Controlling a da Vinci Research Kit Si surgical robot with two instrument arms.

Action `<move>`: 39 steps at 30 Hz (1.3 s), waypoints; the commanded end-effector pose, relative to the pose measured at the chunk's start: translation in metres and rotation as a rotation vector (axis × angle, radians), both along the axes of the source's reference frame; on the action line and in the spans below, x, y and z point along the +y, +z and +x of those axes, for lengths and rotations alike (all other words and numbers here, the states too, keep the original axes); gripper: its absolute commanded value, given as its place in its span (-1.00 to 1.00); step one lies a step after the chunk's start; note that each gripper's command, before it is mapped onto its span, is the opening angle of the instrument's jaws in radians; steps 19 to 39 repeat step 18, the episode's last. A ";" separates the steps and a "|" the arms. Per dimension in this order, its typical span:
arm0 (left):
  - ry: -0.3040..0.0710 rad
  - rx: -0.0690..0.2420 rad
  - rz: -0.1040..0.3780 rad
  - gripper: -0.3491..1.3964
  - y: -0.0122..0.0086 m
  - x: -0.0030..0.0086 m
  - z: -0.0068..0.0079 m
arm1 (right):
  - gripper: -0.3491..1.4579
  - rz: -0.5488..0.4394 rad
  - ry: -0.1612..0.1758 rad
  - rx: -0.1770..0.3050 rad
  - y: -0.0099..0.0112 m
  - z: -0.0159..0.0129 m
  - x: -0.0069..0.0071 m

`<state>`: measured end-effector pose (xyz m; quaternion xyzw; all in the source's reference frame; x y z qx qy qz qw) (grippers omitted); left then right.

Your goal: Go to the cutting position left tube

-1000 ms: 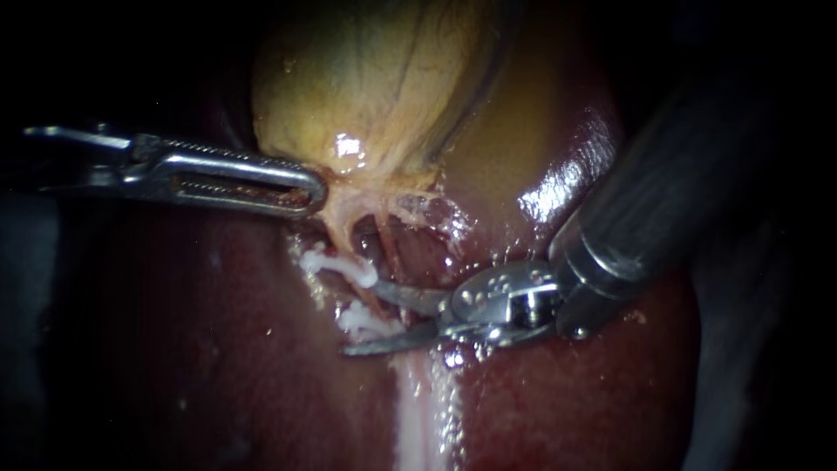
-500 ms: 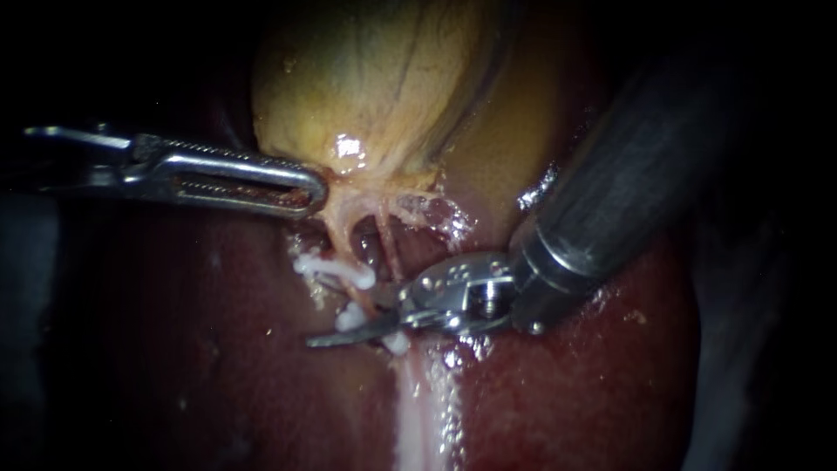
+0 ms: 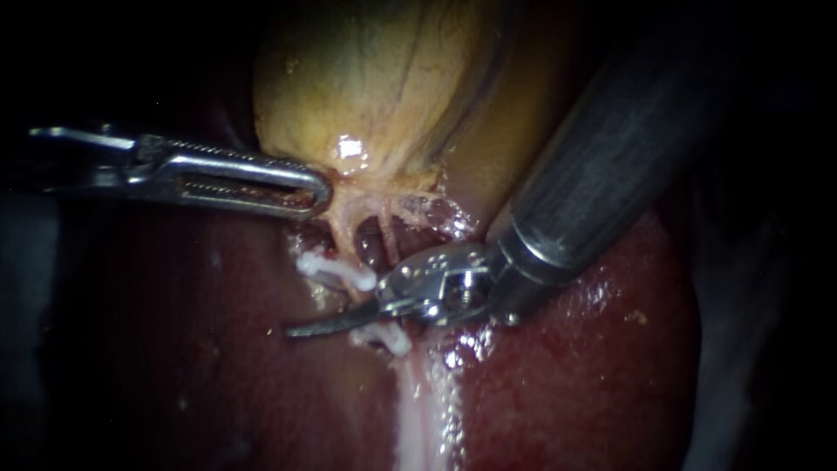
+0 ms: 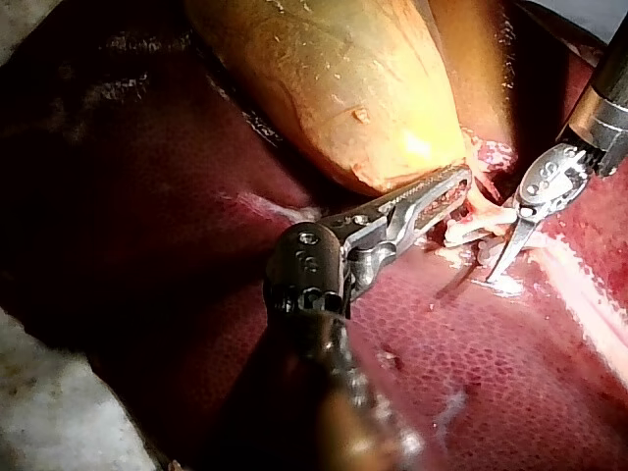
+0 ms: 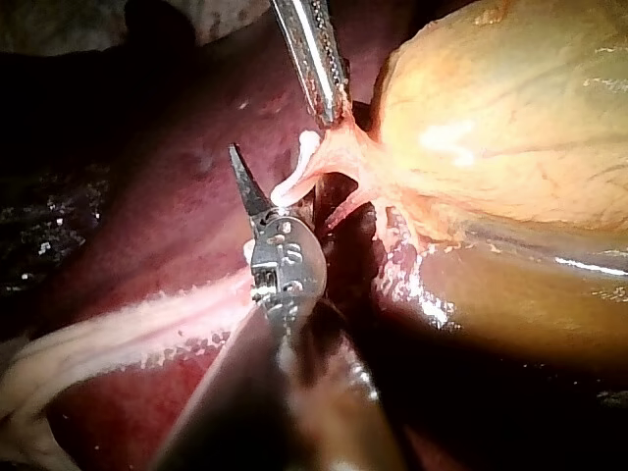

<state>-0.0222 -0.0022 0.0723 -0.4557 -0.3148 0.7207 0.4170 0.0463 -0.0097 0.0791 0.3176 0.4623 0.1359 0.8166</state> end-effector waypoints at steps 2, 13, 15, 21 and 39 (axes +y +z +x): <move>0.000 0.000 0.000 -1.00 0.0000 0.0000 0.0000 | 0.84 -0.001 -0.005 -0.004 0.0000 0.0000 0.0000; 0.000 0.000 0.000 -1.00 0.0001 0.0000 0.0000 | 0.84 -0.002 -0.010 -0.007 0.0001 0.0001 -0.0001; 0.001 0.000 0.000 -1.00 0.0001 0.0000 0.0000 | 0.84 -0.002 -0.011 -0.007 0.0001 0.0001 -0.0001; 0.001 0.000 0.000 -1.00 0.0001 0.0000 0.0001 | 0.84 -0.002 -0.011 -0.007 0.0001 0.0002 -0.0001; 0.001 0.000 0.000 -1.00 0.0001 0.0000 0.0001 | 0.84 -0.002 -0.011 -0.007 0.0001 0.0002 -0.0001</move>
